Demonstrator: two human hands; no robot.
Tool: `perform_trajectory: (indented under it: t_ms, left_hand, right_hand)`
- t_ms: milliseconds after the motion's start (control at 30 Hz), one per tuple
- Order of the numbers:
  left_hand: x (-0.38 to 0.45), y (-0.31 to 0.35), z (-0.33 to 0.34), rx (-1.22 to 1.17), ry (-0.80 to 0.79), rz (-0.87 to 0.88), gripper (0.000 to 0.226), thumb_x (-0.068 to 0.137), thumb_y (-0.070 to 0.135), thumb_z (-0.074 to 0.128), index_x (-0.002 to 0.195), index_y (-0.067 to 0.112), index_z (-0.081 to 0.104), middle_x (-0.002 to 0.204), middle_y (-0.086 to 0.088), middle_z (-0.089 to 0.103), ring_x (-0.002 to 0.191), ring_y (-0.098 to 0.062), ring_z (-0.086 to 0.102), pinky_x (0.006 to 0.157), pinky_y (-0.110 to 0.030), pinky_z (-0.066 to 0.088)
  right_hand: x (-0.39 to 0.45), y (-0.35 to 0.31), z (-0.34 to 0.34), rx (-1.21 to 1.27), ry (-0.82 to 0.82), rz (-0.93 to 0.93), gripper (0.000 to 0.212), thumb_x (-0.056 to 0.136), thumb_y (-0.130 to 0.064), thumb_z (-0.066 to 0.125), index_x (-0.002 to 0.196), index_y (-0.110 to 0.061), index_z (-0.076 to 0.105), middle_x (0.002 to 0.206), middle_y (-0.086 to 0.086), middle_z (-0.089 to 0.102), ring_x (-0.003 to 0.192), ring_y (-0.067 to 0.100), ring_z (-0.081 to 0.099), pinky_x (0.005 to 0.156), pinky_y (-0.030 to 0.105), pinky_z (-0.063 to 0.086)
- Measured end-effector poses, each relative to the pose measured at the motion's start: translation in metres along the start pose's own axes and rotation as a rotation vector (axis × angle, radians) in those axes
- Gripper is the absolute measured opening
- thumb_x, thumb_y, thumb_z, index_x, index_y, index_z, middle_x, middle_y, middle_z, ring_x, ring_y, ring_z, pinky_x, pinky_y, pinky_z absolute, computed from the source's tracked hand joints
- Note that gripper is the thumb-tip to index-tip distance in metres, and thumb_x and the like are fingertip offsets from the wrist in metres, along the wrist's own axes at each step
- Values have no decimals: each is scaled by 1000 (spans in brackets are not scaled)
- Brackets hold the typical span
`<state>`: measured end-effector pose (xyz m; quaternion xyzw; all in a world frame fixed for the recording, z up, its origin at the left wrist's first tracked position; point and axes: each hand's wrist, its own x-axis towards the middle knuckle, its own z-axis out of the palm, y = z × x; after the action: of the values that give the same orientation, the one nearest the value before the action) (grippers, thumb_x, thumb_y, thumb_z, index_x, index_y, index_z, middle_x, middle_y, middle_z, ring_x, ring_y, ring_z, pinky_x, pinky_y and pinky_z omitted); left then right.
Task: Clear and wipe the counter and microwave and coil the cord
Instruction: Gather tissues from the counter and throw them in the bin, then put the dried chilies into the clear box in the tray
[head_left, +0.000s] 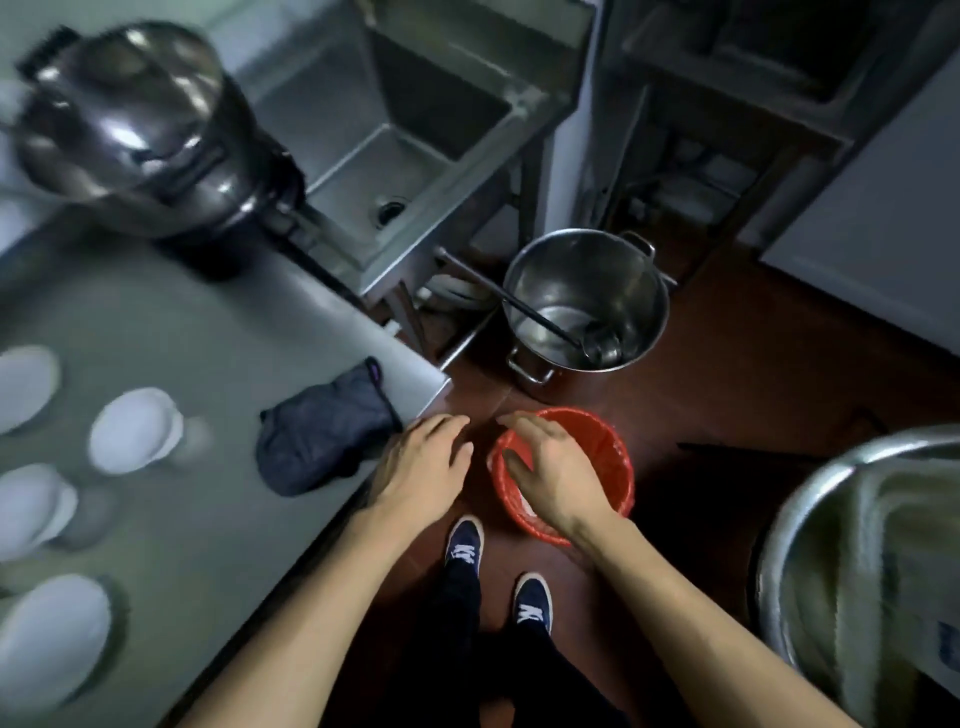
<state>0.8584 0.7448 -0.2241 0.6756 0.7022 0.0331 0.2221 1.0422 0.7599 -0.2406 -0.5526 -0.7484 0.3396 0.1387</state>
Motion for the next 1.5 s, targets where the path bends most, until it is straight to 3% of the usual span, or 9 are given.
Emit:
perform_trajectory:
  t_ms: [133, 200, 267, 467, 633, 833, 1100, 1300, 1500]
  left_hand:
    - [-41, -14, -27, 36, 90, -119, 42, 98, 39, 50, 138, 25, 52, 138, 5, 56, 128, -21, 48, 105, -38, 39]
    - [-60, -25, -37, 44, 114, -179, 45, 98, 41, 50, 140, 25, 50, 141, 4, 54, 130, -22, 47, 107, -39, 39]
    - [-78, -36, -46, 42, 129, -238, 46, 99, 41, 49, 142, 24, 48, 143, 3, 53, 131, -22, 46, 107, -39, 39]
    - [-141, -70, -65, -24, 206, -400, 46, 100, 39, 48, 143, 24, 47, 143, 1, 52, 132, -23, 45, 105, -40, 42]
    - [-201, -98, -67, -68, 278, -544, 46, 100, 39, 48, 143, 24, 48, 143, 2, 53, 131, -22, 46, 105, -39, 42]
    - [-271, -139, -61, -125, 353, -686, 44, 98, 39, 52, 139, 25, 52, 139, 2, 56, 127, -22, 50, 102, -39, 44]
    - [-372, -195, -49, -214, 443, -782, 44, 98, 37, 53, 139, 23, 53, 138, 1, 58, 125, -21, 52, 101, -38, 45]
    - [-447, -247, -47, -243, 496, -795, 43, 98, 38, 52, 139, 24, 53, 139, 1, 57, 125, -21, 52, 102, -39, 46]
    - [-515, -297, -53, -247, 514, -822, 44, 99, 39, 51, 141, 26, 51, 137, -2, 58, 122, -27, 55, 98, -38, 46]
  right_hand:
    - [3, -45, -8, -47, -77, -150, 42, 88, -21, 59, 131, -23, 58, 135, 3, 60, 115, 30, 60, 96, 45, 50]
    - [4, -63, -9, -35, -123, -244, 36, 84, -24, 54, 119, -33, 57, 123, 1, 66, 106, 31, 64, 86, 47, 54]
    - [5, -80, -8, -60, -169, -313, 34, 81, -23, 52, 114, -29, 59, 113, 6, 69, 101, 36, 66, 81, 49, 56]
    - [7, -129, 10, -147, -275, -382, 46, 85, -30, 57, 131, -28, 58, 126, 2, 66, 112, 27, 63, 90, 40, 53]
    - [1, -170, 40, -133, -327, -503, 40, 90, -24, 66, 130, -17, 64, 123, 6, 69, 116, 25, 62, 96, 33, 48]
    - [-23, -224, 86, -163, -424, -627, 43, 96, -28, 62, 137, -16, 58, 137, 4, 60, 127, 22, 55, 102, 32, 44]
    - [-79, -302, 162, -167, -491, -718, 45, 94, -26, 65, 136, -16, 58, 137, 3, 61, 123, 21, 57, 101, 33, 46]
    - [-131, -357, 217, -189, -483, -700, 43, 92, -22, 66, 133, -13, 61, 130, 8, 65, 119, 24, 60, 97, 30, 44]
    - [-180, -405, 271, -188, -460, -668, 43, 91, -22, 67, 133, -13, 60, 129, 10, 64, 117, 28, 60, 95, 34, 48]
